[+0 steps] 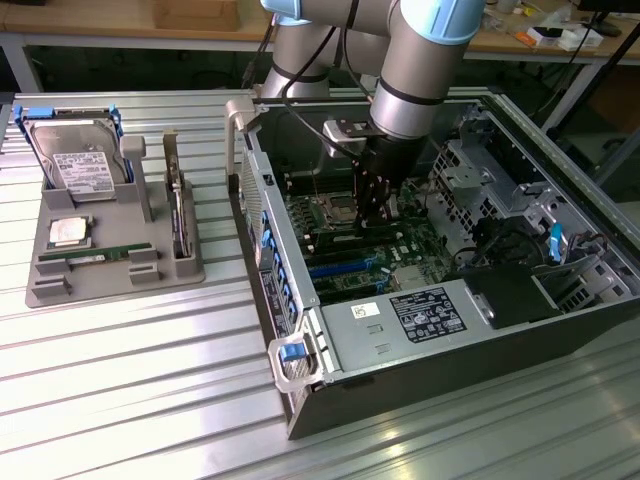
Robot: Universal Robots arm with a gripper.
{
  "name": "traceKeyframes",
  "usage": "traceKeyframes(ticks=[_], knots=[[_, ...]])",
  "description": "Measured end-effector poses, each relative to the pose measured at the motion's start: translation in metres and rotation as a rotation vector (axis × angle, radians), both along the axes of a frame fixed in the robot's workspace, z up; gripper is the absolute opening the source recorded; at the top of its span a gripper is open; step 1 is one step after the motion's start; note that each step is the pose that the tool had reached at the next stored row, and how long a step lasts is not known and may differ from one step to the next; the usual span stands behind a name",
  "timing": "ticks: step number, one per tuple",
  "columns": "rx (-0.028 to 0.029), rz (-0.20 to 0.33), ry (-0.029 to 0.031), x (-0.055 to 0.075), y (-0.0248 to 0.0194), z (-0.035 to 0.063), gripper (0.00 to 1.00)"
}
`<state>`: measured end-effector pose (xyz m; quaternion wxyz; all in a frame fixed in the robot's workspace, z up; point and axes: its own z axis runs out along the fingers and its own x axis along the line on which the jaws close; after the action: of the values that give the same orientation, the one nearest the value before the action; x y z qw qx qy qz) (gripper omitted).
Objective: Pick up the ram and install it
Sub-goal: 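Insert the ram into the slot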
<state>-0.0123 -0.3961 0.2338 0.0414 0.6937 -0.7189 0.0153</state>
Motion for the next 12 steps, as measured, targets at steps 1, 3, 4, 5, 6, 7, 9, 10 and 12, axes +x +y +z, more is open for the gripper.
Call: traceKeyframes(ticks=[1,3,4,5,6,7,9,10,12], knots=[[0.0001,0.000,-0.0001,0.0000,0.0000,-0.0004,0.13],[0.0001,0.000,-0.0002,0.0000,0.0000,-0.0010,0.13],[0.0001,0.000,-0.0001,0.0000,0.0000,-0.0010,0.13],[0.0000,0.000,-0.0001,0.0000,0.0000,-0.0017,0.13],[-0.0001,0.000,-0.0001,0.0000,0.0000,-0.0034,0.13],[-0.0001,0.000,0.0000,0.0000,0.0000,-0.0034,0.13],[0.0000,0.000,-0.0001,0.0000,0.0000,-0.0034,0.13],[0.0000,0.000,-0.0001,0.0000,0.0000,-0.0034,0.13],[0.0001,0.000,-0.0001,0.0000,0.0000,-0.0034,0.13]])
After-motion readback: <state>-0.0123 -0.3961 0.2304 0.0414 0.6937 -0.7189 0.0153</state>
